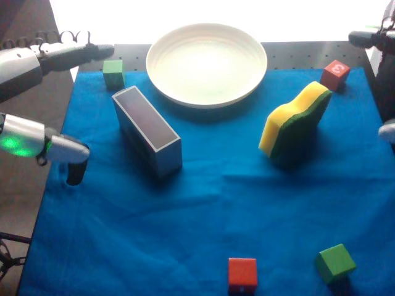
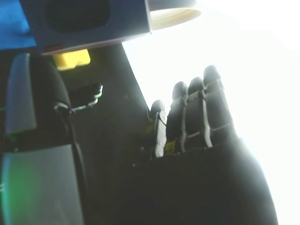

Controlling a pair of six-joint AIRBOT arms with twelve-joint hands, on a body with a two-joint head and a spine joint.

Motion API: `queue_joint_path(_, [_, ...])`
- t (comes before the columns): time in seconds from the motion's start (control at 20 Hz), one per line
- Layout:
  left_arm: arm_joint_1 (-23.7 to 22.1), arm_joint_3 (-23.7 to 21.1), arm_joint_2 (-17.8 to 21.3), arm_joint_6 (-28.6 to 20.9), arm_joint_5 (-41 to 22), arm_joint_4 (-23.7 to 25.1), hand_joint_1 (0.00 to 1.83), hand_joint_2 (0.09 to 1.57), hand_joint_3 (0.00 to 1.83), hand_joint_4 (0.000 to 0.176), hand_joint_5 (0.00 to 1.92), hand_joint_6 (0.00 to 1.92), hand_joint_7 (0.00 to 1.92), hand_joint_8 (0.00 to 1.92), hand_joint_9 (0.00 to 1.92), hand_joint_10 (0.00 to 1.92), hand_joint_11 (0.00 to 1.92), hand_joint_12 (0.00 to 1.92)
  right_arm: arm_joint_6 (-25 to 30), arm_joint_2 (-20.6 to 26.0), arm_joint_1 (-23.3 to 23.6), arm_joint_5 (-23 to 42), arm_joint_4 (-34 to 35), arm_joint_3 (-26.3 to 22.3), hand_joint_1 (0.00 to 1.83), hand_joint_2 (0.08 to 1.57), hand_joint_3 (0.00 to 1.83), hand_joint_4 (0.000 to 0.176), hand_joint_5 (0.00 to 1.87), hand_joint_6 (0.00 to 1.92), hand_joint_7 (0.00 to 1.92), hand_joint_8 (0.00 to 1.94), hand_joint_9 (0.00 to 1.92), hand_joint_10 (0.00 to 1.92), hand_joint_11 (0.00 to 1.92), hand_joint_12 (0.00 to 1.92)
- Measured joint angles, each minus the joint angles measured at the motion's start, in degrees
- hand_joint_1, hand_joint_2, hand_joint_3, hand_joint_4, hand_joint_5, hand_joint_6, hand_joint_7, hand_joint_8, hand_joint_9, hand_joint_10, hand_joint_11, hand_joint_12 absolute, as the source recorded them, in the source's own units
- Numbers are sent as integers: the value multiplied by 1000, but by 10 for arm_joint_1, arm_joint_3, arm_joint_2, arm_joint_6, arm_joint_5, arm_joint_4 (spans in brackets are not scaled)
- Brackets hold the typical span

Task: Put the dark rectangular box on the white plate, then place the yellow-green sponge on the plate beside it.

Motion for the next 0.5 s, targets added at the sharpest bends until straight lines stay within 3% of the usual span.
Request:
queue_joint_path(0.05, [-3, 0, 0, 4, 3, 2, 898, 920, 18, 120, 115, 2, 89, 0, 6, 0, 0, 0, 0, 0, 0, 0, 0, 0, 720, 1030, 0, 102, 192, 0, 140, 0, 184, 2, 0, 437])
queue_joint_path(0.1, [-6, 0, 0, 7, 5, 1, 894, 922, 16, 109, 93, 0, 57, 0, 0, 0, 0, 0, 0, 0, 0, 0, -2, 0, 704, 1031, 0, 99, 188, 0, 136, 0, 174, 0, 0, 440])
queue_joint_path(0.15, [-8, 0, 0, 13, 9, 2, 880, 920, 13, 114, 61, 0, 26, 0, 0, 0, 0, 0, 0, 0, 0, 0, -2, 0, 709, 1032, 0, 98, 186, 0, 135, 0, 165, 0, 0, 426])
queue_joint_path(0.2, [-9, 3, -3, 14, 12, 5, 848, 906, 5, 86, 57, 1, 49, 11, 4, 2, 0, 0, 0, 0, 0, -1, -3, 0, 700, 1037, 2, 104, 183, 0, 137, 1, 153, 0, 0, 419])
queue_joint_path(0.25, [-13, 8, -9, 17, 18, 7, 850, 903, 1, 111, 67, 1, 115, 9, 66, 9, 7, 4, 0, 0, 0, -2, -3, 1, 708, 1046, 3, 94, 180, 0, 129, 0, 136, 0, 0, 394])
queue_joint_path(0.35, [-31, 23, -22, 17, 45, 25, 836, 896, 0, 97, 144, 9, 190, 4, 151, 9, 110, 66, 0, 0, 0, -4, -6, 2, 721, 1053, 5, 100, 182, 1, 143, 6, 146, 6, 29, 402])
queue_joint_path(0.4, [-49, 29, -29, 17, 68, 47, 877, 889, 8, 88, 165, 2, 203, 0, 176, 2, 22, 350, 0, 0, 0, -5, -8, 3, 714, 1054, 4, 81, 173, 0, 150, 7, 140, 3, 30, 402])
queue_joint_path(0.45, [-72, 33, -37, 17, 93, 76, 933, 881, 5, 96, 167, 0, 208, 1, 176, 0, 4, 401, 0, 0, 0, -7, -8, 3, 713, 1054, 4, 74, 168, 0, 156, 9, 133, 0, 29, 401])
queue_joint_path(0.5, [-98, 36, -47, 18, 117, 111, 973, 862, 0, 119, 166, 0, 209, 1, 187, 3, 0, 461, 0, 0, 0, -9, -8, 3, 708, 1056, 4, 75, 154, 0, 166, 12, 130, 0, 30, 402])
